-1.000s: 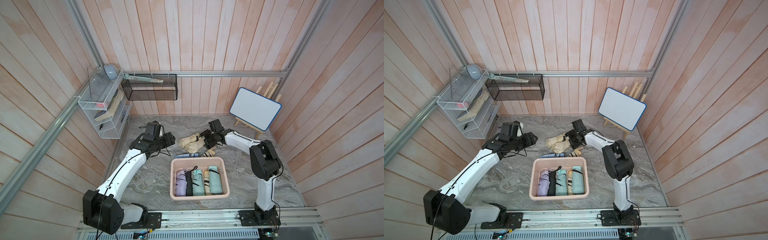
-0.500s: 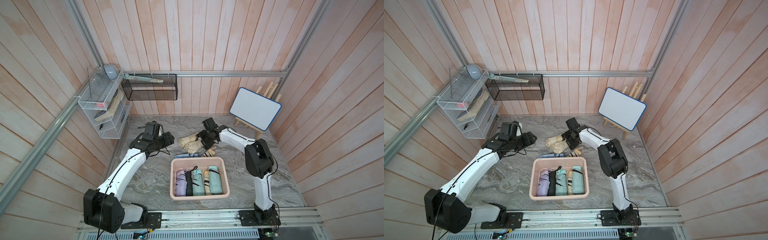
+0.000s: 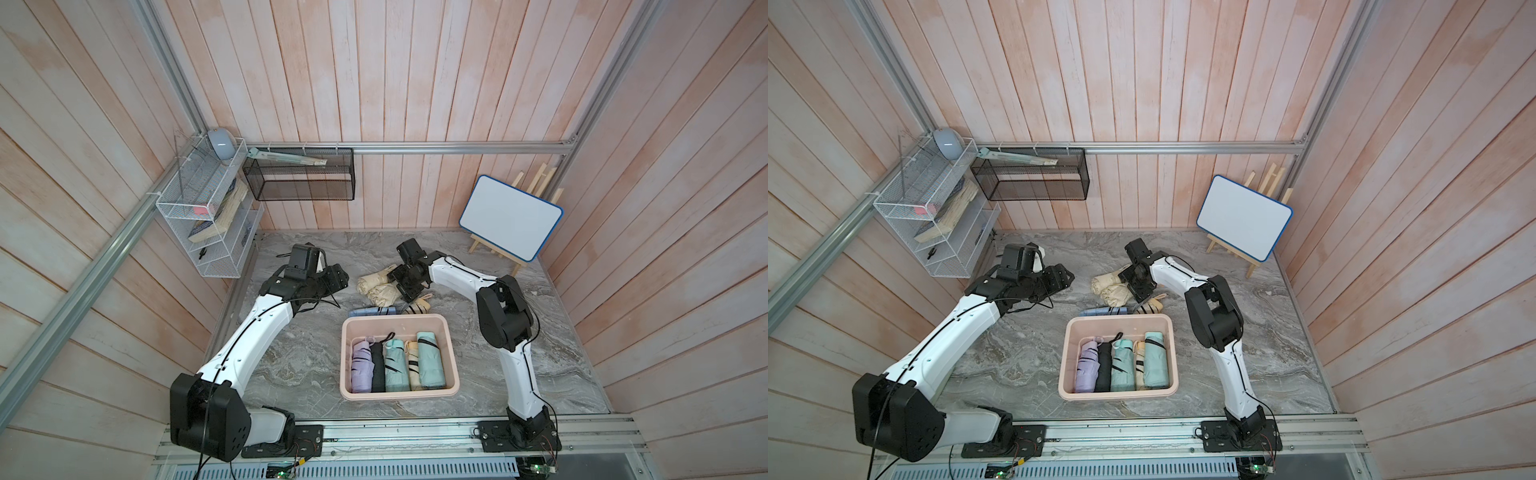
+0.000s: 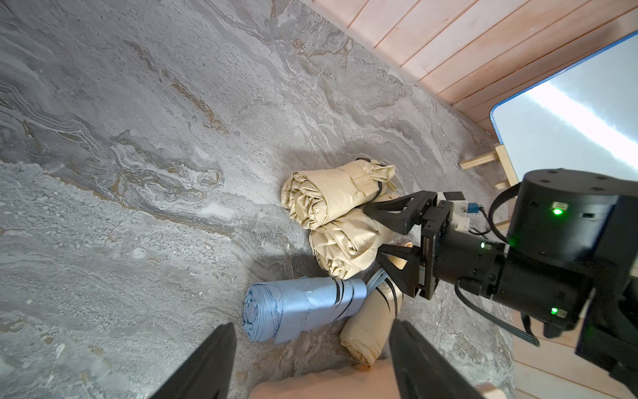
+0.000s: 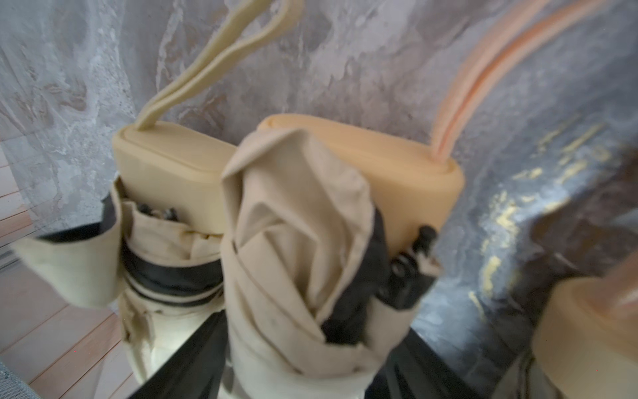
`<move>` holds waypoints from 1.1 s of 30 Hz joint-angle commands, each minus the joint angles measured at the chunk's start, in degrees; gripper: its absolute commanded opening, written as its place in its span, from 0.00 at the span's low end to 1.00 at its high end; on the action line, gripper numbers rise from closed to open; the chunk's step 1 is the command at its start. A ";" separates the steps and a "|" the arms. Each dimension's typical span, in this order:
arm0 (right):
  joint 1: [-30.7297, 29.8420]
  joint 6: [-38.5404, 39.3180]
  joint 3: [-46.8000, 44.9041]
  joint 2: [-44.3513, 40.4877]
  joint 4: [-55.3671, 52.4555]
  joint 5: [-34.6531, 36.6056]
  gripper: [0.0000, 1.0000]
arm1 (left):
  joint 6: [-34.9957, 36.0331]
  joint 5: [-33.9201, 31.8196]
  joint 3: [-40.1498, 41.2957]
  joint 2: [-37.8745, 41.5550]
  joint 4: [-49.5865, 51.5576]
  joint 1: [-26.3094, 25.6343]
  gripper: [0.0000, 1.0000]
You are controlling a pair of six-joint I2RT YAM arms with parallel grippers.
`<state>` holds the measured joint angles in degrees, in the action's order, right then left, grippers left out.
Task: Put the umbrella into the storage box
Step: Pick up the umbrella from the center of the board.
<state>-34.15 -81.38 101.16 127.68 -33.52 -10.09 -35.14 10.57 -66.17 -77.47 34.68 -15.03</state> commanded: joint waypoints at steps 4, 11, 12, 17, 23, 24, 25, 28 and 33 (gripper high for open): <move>-0.52 -0.59 1.33 2.02 -0.70 1.39 0.67 | 0.30 1.03 0.36 0.55 -0.79 0.70 0.76; -0.91 -0.71 0.80 0.00 0.06 3.50 0.50 | 0.59 1.13 0.78 1.59 -0.75 1.19 0.76; -1.08 -0.79 0.55 -0.63 0.25 4.14 0.49 | 0.59 1.11 1.04 1.94 -0.77 1.15 0.76; -1.37 -1.41 -0.15 -4.39 1.00 6.59 0.45 | 0.68 1.51 2.00 3.43 -0.81 1.32 0.76; -2.01 -3.27 -2.87 -10.35 1.44 9.59 0.44 | 0.34 2.27 3.45 5.84 -0.96 1.60 0.76; -2.14 -3.66 -3.75 -11.47 1.57 10.01 0.44 | 0.17 2.68 3.79 6.36 -1.10 1.59 0.76; -2.31 -3.94 -4.42 -12.56 1.47 10.28 0.44 | 0.00 3.03 4.21 6.80 -1.10 1.65 0.76; -2.74 -4.51 -6.56 -15.79 1.20 11.64 0.44 | 0.14 3.77 4.87 8.01 -0.54 1.67 0.76; -3.86 -2.88 -9.64 -21.85 -0.11 15.29 0.45 | 0.34 5.78 6.25 10.73 0.37 1.69 0.76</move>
<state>-37.08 -84.79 92.47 109.47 -33.17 1.50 -35.14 14.11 -61.17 -68.66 34.74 -13.58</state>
